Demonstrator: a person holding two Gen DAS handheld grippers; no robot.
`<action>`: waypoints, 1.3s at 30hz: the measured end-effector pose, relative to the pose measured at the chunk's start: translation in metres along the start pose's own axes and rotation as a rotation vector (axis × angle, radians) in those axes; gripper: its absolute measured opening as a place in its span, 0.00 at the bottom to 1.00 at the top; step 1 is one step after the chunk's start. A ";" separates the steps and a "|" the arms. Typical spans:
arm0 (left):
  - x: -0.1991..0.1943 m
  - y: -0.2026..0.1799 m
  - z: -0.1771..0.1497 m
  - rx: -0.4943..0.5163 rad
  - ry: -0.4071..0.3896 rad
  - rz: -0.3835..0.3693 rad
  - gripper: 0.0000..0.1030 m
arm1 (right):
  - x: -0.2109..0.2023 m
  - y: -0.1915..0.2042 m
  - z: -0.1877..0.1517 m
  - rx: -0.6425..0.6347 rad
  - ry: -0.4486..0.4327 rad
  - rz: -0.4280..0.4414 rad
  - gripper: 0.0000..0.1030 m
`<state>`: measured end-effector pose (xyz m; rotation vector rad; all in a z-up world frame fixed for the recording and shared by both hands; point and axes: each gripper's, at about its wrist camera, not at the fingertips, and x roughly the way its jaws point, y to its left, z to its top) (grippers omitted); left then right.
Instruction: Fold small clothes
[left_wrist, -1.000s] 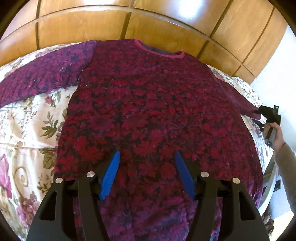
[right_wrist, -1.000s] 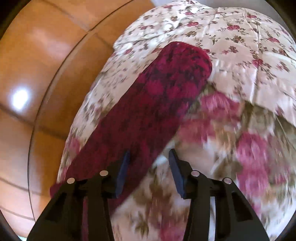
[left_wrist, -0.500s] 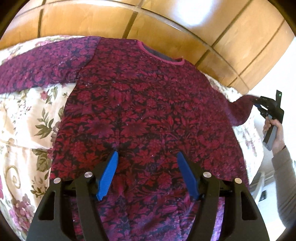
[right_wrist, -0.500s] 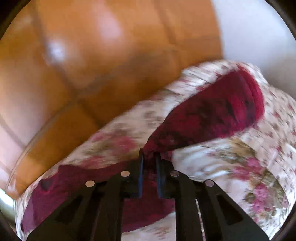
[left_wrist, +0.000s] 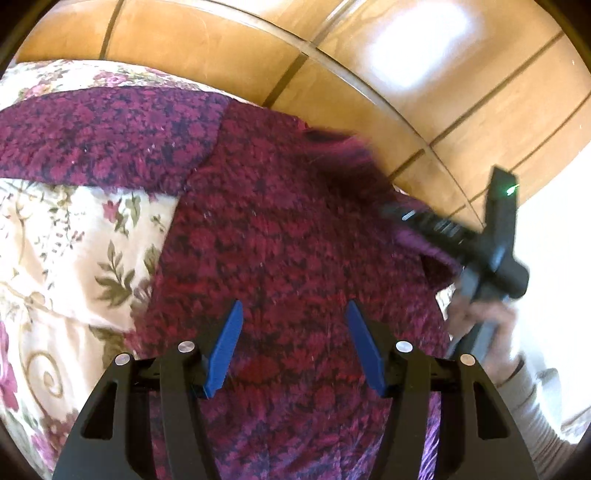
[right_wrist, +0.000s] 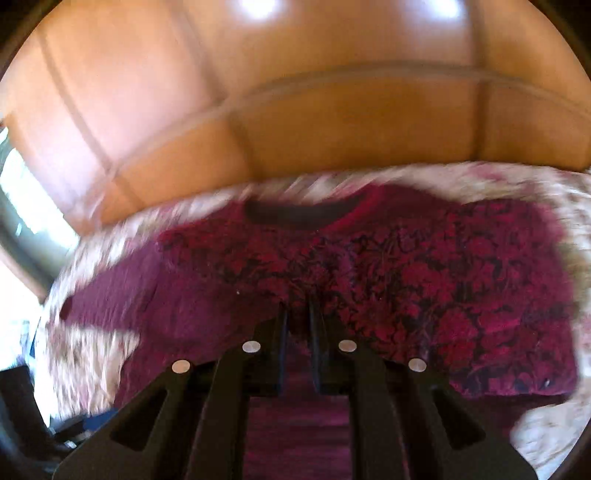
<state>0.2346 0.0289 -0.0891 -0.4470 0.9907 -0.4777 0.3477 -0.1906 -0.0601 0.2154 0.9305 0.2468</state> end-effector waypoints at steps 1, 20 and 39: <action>0.001 0.001 0.004 -0.002 -0.002 0.003 0.56 | 0.010 0.011 -0.006 -0.029 0.021 0.006 0.09; 0.080 0.012 0.100 -0.069 0.025 0.044 0.53 | -0.121 -0.111 -0.064 0.269 -0.181 -0.034 0.73; 0.089 0.032 0.090 -0.007 -0.012 0.194 0.10 | -0.007 -0.122 -0.030 0.207 -0.119 -0.277 0.67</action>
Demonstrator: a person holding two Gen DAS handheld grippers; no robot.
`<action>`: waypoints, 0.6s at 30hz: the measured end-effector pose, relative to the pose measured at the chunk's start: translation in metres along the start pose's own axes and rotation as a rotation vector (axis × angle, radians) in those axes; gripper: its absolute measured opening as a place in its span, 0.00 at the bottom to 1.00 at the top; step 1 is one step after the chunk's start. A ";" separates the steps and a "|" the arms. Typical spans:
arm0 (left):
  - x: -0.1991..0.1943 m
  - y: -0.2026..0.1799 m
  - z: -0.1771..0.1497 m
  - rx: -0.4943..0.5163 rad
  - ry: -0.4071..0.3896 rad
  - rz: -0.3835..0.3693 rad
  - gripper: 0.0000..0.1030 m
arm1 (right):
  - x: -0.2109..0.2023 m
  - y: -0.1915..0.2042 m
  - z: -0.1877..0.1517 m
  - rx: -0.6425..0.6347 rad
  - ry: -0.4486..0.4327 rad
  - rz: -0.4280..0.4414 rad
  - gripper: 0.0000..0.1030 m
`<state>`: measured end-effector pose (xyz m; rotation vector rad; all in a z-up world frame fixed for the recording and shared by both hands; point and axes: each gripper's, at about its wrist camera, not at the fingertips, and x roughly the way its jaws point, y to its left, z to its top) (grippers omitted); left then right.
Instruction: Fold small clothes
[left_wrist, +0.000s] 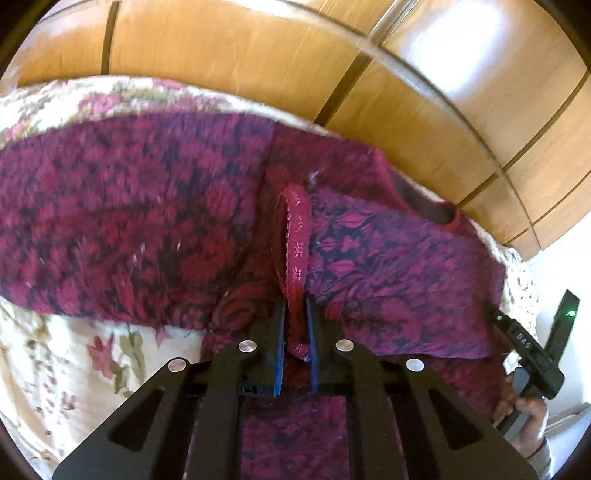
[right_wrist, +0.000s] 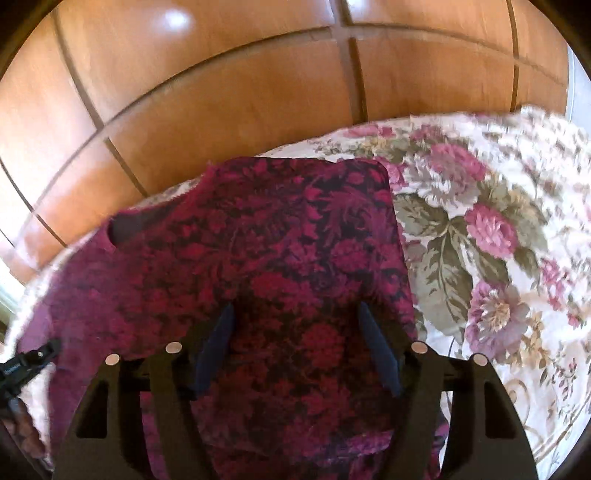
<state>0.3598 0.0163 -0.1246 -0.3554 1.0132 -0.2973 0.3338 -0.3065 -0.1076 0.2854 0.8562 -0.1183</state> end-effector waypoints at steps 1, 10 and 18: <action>-0.003 0.006 -0.003 -0.009 -0.009 -0.004 0.12 | 0.000 0.003 -0.002 -0.016 -0.008 -0.019 0.67; -0.031 0.019 -0.014 -0.063 -0.028 -0.043 0.32 | 0.002 0.018 -0.010 -0.094 -0.026 -0.147 0.78; -0.092 0.078 -0.041 -0.224 -0.107 -0.052 0.50 | -0.001 0.018 -0.008 -0.078 -0.024 -0.186 0.96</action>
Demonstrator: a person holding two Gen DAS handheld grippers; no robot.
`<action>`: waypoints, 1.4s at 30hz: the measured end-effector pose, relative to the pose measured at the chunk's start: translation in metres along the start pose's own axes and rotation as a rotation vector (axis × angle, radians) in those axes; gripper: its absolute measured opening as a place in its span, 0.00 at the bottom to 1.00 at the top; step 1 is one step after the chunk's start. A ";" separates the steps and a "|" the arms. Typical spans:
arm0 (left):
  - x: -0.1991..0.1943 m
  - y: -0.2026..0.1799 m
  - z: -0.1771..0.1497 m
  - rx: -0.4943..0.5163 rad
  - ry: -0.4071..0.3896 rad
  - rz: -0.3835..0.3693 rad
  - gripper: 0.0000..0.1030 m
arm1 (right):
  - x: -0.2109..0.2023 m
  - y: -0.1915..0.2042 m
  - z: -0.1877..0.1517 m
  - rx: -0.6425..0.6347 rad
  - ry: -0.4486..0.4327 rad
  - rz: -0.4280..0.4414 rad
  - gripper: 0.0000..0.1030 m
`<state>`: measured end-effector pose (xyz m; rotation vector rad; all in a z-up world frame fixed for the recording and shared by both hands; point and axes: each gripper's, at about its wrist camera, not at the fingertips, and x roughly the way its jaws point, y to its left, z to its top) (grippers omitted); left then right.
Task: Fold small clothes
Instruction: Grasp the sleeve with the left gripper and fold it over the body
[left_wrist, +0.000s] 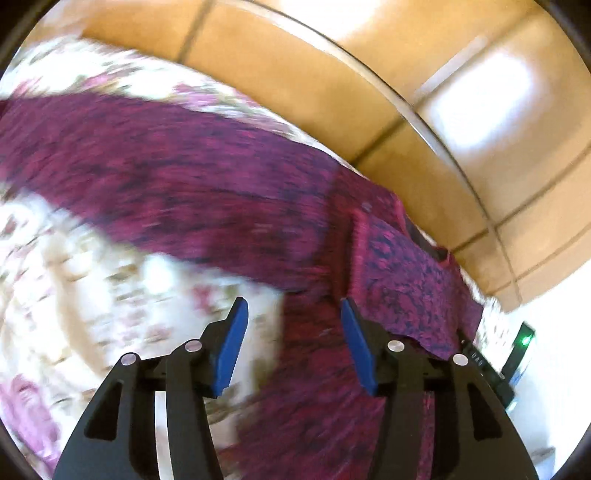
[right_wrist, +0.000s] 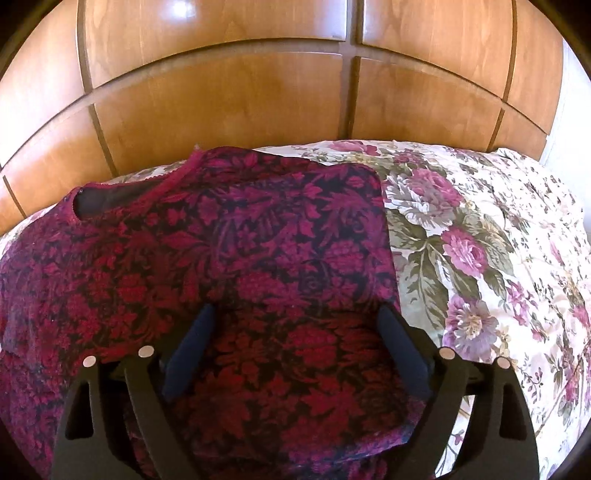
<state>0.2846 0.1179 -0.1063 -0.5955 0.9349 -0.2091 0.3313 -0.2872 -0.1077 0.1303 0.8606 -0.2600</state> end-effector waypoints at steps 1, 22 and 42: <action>-0.010 0.015 0.000 -0.041 -0.013 0.012 0.50 | -0.002 -0.001 0.001 0.005 0.003 -0.019 0.98; -0.135 0.244 0.056 -0.625 -0.292 0.121 0.62 | -0.064 0.074 -0.089 -0.212 0.049 0.143 0.98; -0.121 0.132 0.101 -0.257 -0.293 0.005 0.13 | -0.059 0.073 -0.091 -0.203 0.032 0.145 0.98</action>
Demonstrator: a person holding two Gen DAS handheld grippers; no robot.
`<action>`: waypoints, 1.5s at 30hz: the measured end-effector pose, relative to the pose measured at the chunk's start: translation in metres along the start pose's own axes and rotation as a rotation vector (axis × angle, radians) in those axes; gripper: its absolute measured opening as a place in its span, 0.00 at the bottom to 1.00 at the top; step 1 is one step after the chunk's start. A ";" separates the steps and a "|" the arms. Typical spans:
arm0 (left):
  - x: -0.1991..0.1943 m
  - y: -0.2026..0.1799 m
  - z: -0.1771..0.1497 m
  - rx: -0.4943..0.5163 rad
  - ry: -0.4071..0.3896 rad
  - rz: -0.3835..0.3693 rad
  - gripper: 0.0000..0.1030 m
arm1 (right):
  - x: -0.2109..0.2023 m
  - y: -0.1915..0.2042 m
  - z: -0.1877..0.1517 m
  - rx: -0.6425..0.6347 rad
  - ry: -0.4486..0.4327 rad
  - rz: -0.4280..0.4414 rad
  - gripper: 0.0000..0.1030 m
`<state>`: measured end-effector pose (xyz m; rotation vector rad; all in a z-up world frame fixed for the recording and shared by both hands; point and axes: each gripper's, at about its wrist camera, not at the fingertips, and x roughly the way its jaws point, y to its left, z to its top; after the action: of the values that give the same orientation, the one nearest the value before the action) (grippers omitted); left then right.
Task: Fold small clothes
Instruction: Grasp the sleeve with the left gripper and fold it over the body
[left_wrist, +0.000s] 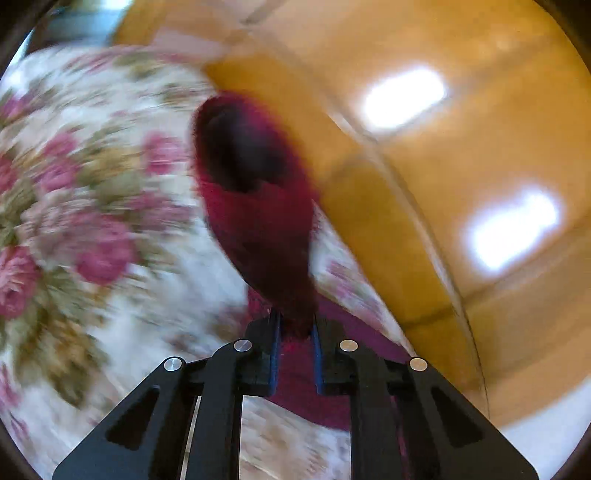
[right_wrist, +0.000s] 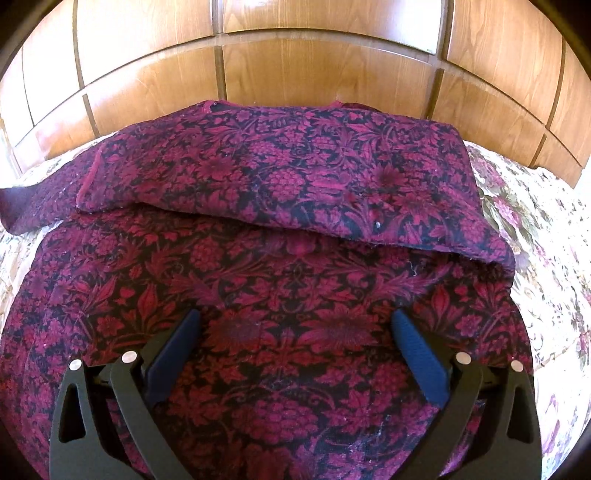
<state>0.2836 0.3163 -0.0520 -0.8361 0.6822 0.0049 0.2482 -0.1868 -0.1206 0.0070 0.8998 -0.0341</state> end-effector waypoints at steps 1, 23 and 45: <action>-0.001 -0.021 -0.010 0.048 0.014 -0.030 0.13 | 0.000 0.000 0.000 0.000 0.000 0.000 0.98; 0.069 -0.200 -0.211 0.572 0.391 -0.136 0.62 | -0.004 -0.011 0.001 0.030 -0.009 0.034 0.98; 0.018 -0.132 -0.233 0.568 0.380 -0.180 0.78 | -0.022 -0.003 0.044 0.253 0.061 0.429 0.85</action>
<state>0.2026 0.0623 -0.0821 -0.3445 0.9037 -0.4995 0.2686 -0.1901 -0.0763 0.4384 0.9350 0.2533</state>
